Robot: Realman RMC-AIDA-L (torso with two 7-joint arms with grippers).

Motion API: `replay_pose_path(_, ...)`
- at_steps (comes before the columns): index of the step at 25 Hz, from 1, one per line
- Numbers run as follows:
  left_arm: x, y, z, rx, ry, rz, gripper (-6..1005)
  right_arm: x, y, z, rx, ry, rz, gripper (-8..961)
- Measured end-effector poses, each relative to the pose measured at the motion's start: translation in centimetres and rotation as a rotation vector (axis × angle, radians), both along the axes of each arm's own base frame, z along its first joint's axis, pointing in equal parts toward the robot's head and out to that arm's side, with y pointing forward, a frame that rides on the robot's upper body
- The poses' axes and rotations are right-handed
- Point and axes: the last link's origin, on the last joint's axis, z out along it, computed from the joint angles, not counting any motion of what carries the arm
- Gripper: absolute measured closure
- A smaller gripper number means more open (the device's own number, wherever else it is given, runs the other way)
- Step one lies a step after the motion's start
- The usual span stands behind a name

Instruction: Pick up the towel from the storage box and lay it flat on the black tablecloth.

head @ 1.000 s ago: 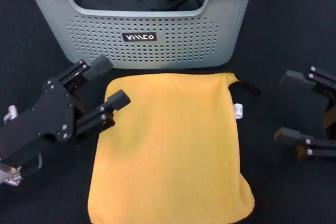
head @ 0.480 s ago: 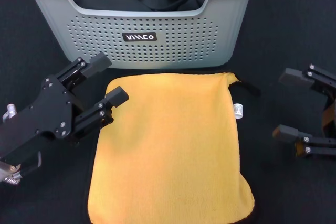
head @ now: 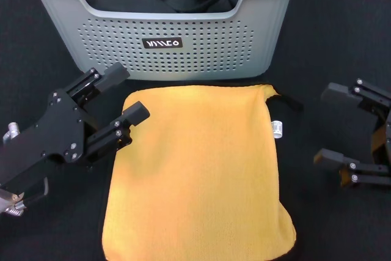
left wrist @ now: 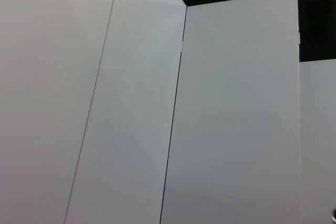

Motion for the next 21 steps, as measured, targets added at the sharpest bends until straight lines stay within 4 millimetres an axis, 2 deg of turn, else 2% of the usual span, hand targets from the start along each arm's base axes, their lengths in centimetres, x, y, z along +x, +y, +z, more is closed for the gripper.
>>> replay_pose_path(21,0.03,0.17,0.08,-0.001,0.002,-0.003,295,0.17,-0.22,-0.25,-0.005,0.005,-0.011,93)
